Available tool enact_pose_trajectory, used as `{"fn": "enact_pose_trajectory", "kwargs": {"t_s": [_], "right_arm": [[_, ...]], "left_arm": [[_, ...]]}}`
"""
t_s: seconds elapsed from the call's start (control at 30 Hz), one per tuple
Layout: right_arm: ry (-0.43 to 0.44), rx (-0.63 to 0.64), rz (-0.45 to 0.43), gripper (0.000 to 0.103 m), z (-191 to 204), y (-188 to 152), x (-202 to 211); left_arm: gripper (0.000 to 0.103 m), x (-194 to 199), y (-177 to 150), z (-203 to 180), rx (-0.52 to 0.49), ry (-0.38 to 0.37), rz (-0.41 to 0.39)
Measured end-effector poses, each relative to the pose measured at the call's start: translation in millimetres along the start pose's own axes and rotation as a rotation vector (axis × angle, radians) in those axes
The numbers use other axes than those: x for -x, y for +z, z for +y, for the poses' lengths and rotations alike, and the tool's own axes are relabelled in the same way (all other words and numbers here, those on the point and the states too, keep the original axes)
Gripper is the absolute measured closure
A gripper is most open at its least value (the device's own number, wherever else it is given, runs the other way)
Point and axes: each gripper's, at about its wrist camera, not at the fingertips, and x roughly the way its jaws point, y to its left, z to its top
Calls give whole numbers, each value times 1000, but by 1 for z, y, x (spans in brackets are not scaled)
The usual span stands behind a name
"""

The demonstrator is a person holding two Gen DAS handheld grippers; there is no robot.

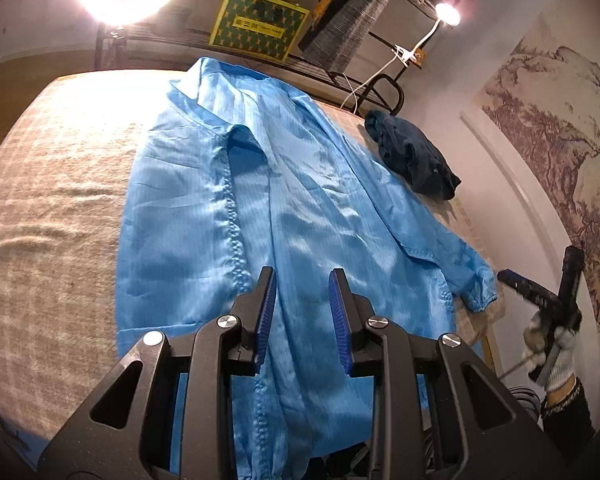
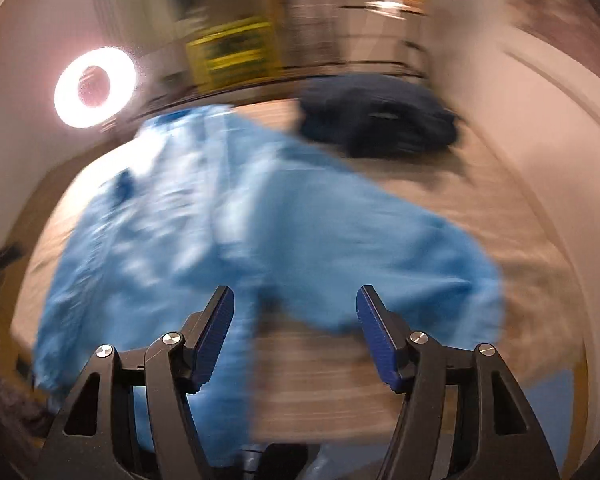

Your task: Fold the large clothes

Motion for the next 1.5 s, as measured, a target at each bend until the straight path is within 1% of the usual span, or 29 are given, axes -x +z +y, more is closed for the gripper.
{"fn": "enact_pose_trajectory", "kwargs": {"t_s": [0.13, 0.17, 0.2, 0.23, 0.27, 0.4, 0.43, 0.47, 0.5, 0.53, 0.6, 0.63, 0.73, 0.8, 0.97, 1.03, 1.07, 1.13, 1.2, 1.27, 1.3, 1.37, 1.43, 1.5], "right_arm": [[-184, -163, -14, 40, -79, -2, -15], [-222, -206, -10, 40, -98, -4, -22], [-237, -245, 1, 40, -115, -7, -29], [-230, -286, 20, 40, -132, -10, -38], [-218, -311, 31, 40, -142, -11, -43], [-138, -374, 68, 41, -164, -14, -65], [-110, -379, 72, 57, -165, -13, -69], [-94, -377, 77, 90, -164, -11, -72], [-76, -371, 95, 103, -160, -9, -75], [-73, -358, 106, 102, -156, -4, -75], [-85, -317, 85, 102, -135, 0, -69], [-74, -301, 69, 102, -126, 5, -61], [-3, -283, 22, 103, -100, 13, -39], [36, -235, -11, 103, -71, 21, -20], [161, -47, -88, 103, 23, 31, 28], [227, 52, -104, 103, 65, 27, 44], [264, 113, -98, 103, 91, 21, 49], [326, 229, -66, 103, 135, 6, 52], [390, 361, -4, 103, 182, -19, 45], [443, 478, 84, 103, 220, -48, 30], [453, 529, 125, 103, 234, -62, 21], [447, 619, 190, 103, 254, -89, 2], [457, 644, 254, 103, 261, -105, -13], [490, 664, 295, 103, 263, -115, -19]], "left_arm": [[76, -16, 1, -4, -10, 9, 32], [76, -21, 1, -5, -12, 10, 41], [76, -24, 1, -6, -13, 9, 50], [76, -28, 0, -6, -14, 9, 58], [76, -31, 0, -7, -15, 7, 65], [76, -43, 1, -7, -16, 22, 82], [76, -45, 1, -6, -11, 23, 84], [76, -47, 2, -5, -5, 23, 85], [76, -49, 2, -4, -1, 25, 86], [76, -50, 3, -4, 3, 25, 86], [76, -53, 4, -3, 11, 21, 88], [76, -53, 5, -3, 13, 17, 89], [76, -56, 7, -4, 14, 3, 89], [76, -55, 8, -5, 15, -7, 87], [76, -49, 12, -4, 40, -40, 75], [76, -44, 14, -3, 49, -52, 65], [76, -42, 14, -2, 51, -54, 60], [76, -39, 15, -2, 53, -54, 54], [76, -35, 15, -2, 57, -56, 47], [76, -32, 14, -1, 53, -55, 43], [76, -30, 13, -1, 51, -53, 41], [76, -29, 11, 0, 51, -45, 44], [76, -29, 8, 0, 48, -43, 54], [76, -34, 4, 0, 44, -38, 70]]}}
